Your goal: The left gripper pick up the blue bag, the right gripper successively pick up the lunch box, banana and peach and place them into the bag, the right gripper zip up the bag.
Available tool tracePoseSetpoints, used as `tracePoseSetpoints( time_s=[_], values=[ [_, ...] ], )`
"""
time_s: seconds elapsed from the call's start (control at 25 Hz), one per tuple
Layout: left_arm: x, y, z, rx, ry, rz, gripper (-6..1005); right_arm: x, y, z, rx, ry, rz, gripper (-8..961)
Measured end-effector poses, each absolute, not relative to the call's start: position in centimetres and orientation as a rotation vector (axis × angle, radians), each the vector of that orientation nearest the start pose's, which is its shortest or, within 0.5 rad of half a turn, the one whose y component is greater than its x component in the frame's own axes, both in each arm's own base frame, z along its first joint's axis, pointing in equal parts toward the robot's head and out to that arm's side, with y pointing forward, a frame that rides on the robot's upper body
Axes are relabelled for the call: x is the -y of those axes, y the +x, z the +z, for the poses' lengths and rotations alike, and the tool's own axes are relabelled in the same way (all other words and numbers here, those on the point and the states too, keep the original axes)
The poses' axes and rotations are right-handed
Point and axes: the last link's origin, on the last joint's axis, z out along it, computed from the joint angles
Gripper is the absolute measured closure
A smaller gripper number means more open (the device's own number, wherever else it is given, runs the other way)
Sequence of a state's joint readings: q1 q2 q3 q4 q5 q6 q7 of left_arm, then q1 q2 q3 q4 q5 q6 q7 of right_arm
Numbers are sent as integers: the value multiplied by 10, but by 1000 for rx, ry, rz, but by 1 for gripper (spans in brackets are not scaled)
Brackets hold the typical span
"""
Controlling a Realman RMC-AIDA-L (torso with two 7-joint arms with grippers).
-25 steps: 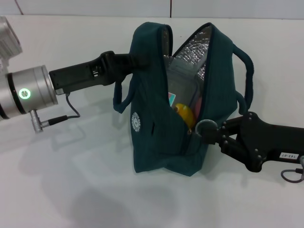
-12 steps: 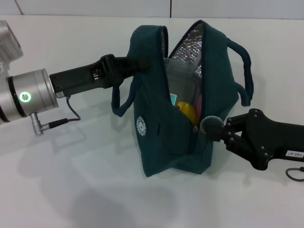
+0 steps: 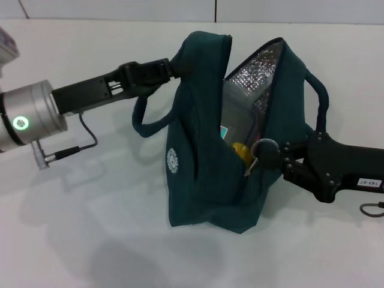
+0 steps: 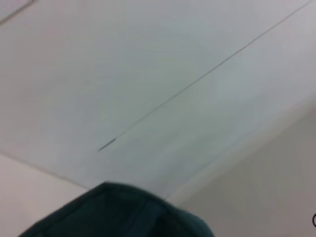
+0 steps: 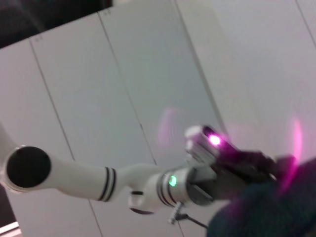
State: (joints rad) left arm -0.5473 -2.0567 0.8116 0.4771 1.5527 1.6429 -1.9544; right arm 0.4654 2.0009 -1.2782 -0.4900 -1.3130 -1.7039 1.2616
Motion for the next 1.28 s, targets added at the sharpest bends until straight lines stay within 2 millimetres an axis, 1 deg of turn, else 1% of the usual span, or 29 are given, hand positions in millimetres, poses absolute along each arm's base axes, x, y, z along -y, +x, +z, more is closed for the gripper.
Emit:
tracePoseSetpoints(
  time_s=[0.2, 0.36, 0.52, 0.68, 0.76, 0.96, 1.08, 1.2, 1.28],
  values=[
    [-327, -227, 13, 1408, -2470, -1444, 713, -291, 226, -19, -546, -2849, 1194, 937],
    [-313, -233, 23, 1323, -2496, -1498, 544, -293, 223, -18, -529, -2862, 1199, 936],
    [-284, -250, 20, 1188, -2560, -1469, 431, -296, 215, -16, -487, -2879, 1224, 936],
    [-255, -271, 6, 1071, -2546, -1405, 319, -302, 205, -14, -432, -2881, 1237, 936],
    [-243, -278, -3, 1034, -2536, -1385, 319, -307, 201, -12, -407, -2868, 1245, 936],
    [-231, -288, -27, 978, -2492, -1325, 321, -319, 194, -6, -369, -2838, 1251, 936],
    [-222, -290, -41, 926, -2472, -1308, 323, -327, 186, -8, -347, -2835, 1233, 935],
    [-221, -291, -47, 895, -2430, -1306, 322, -333, 177, -12, -318, -2857, 1214, 935],
    [-222, -288, -50, 881, -2422, -1315, 319, -336, 174, -14, -311, -2861, 1205, 935]
  ],
)
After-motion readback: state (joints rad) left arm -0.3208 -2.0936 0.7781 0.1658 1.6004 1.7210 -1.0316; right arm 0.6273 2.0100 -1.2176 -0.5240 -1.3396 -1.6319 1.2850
